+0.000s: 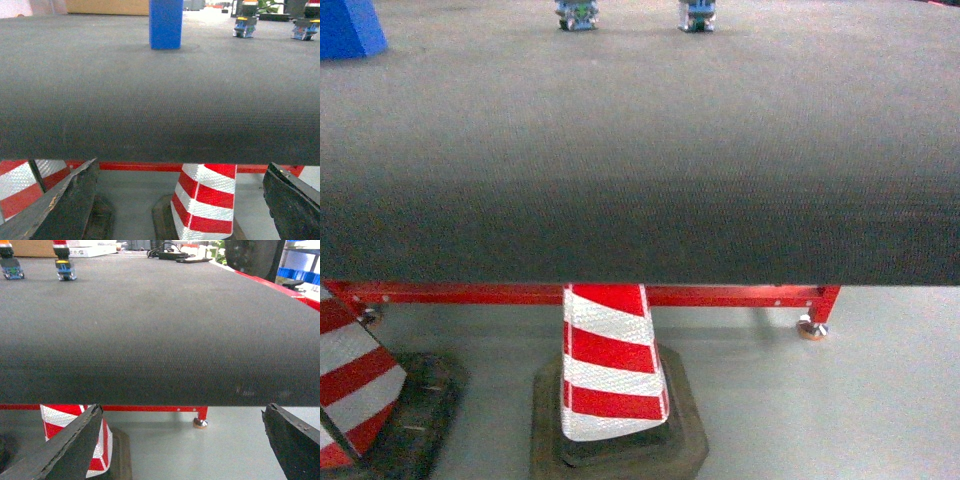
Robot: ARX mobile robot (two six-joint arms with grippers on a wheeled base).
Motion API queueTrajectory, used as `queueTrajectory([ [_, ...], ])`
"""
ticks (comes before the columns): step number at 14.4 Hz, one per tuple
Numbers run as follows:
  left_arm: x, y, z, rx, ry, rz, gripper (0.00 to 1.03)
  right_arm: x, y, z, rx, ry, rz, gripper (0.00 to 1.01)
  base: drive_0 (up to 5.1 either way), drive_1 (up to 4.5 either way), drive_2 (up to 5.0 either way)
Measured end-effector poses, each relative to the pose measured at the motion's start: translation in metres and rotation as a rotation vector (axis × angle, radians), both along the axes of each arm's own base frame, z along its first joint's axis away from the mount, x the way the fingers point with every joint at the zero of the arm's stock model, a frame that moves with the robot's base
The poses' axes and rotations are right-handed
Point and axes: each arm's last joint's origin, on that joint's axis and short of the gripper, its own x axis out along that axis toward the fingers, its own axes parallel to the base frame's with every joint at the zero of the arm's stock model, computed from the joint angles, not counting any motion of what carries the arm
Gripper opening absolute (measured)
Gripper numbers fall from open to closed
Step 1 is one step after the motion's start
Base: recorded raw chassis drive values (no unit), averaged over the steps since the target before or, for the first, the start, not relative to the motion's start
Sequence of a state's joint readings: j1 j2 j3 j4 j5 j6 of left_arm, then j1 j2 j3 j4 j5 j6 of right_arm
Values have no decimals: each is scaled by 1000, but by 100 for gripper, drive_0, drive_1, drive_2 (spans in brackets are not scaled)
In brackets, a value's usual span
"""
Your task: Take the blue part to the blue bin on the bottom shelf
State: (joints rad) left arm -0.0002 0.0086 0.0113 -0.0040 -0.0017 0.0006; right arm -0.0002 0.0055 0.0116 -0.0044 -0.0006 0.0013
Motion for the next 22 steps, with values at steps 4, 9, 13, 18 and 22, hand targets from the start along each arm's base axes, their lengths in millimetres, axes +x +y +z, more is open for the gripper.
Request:
queueTrajectory([
  [4, 0, 0, 0, 0, 0, -2, 98, 0, 0, 0, 2, 1, -1, 98, 0, 0, 0],
  [9, 0, 0, 0, 0, 0, 0, 98, 0, 0, 0, 1, 1, 0, 98, 0, 0, 0],
  [13, 0, 0, 0, 0, -3, -2, 98, 0, 0, 0, 2, -3, -1, 98, 0, 0, 0],
  [18, 0, 0, 0, 0, 0, -1, 98, 0, 0, 0, 2, 0, -1, 98, 0, 0, 0],
  [22, 0, 0, 0, 0, 0, -2, 98, 0, 0, 0, 2, 1, 0, 98, 0, 0, 0],
])
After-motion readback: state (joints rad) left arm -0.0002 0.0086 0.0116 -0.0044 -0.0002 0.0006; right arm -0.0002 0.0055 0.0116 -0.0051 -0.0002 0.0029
